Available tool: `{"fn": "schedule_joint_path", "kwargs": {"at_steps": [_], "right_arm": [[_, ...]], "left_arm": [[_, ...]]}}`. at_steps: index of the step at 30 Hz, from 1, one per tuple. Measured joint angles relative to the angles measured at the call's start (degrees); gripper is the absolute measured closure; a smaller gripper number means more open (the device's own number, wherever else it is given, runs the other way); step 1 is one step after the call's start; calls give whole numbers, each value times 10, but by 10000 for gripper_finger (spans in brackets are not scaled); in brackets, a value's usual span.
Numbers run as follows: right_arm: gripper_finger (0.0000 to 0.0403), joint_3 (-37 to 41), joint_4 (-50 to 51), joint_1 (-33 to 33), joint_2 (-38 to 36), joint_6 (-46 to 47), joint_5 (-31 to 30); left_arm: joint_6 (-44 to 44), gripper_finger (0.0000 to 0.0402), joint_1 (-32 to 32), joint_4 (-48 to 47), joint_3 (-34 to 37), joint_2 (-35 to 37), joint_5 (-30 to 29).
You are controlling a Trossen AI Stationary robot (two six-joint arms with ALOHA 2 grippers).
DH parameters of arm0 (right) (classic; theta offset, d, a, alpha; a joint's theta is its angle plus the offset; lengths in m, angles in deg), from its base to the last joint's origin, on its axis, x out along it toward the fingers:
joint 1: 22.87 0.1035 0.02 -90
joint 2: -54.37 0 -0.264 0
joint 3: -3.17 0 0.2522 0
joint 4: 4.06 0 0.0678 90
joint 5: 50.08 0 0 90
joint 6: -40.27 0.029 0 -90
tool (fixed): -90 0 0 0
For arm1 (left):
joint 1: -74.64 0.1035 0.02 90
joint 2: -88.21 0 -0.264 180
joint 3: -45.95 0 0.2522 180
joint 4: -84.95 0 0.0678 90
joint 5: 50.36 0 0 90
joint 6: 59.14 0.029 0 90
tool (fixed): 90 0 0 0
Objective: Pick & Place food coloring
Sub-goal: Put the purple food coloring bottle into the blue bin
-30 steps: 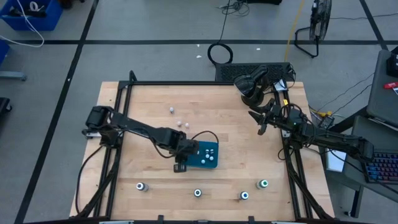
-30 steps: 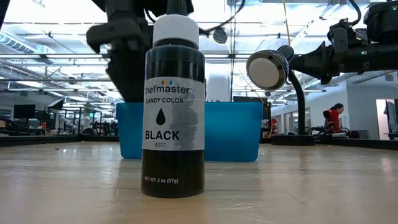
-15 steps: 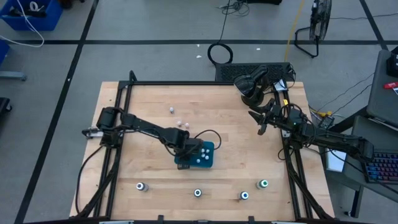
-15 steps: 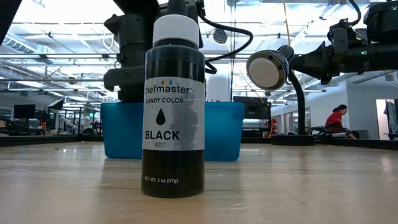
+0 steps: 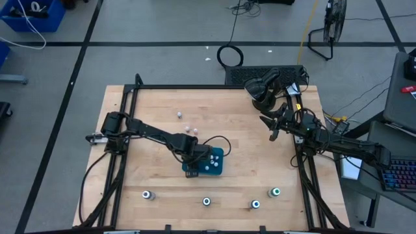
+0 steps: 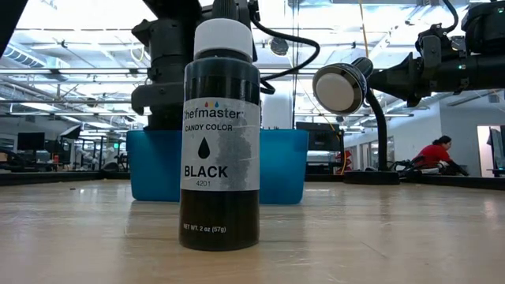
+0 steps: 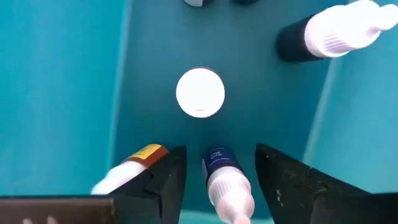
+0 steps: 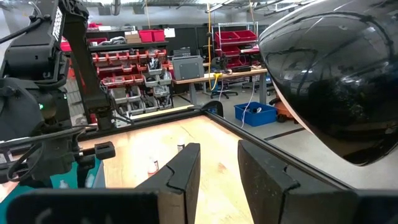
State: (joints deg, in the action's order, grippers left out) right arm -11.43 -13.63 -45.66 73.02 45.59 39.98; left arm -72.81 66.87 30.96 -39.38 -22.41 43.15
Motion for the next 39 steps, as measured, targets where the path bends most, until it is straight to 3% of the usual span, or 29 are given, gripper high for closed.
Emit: {"fn": "schedule_joint_path", "kwargs": {"at_steps": [10, 19, 27, 30, 39], "right_arm": [[303, 0, 0, 0, 0, 0, 0], [303, 0, 0, 0, 0, 0, 0], [303, 0, 0, 0, 0, 0, 0], [303, 0, 0, 0, 0, 0, 0], [303, 0, 0, 0, 0, 0, 0]], "left_arm": [[15, 216, 0, -43, -47, 0, 0], [30, 229, 0, -157, -134, 0, -3], [53, 223, 3, -253, -156, 13, -112], [52, 227, 15, -279, -155, 34, -148], [92, 249, 86, -233, -101, 171, -170]]}}
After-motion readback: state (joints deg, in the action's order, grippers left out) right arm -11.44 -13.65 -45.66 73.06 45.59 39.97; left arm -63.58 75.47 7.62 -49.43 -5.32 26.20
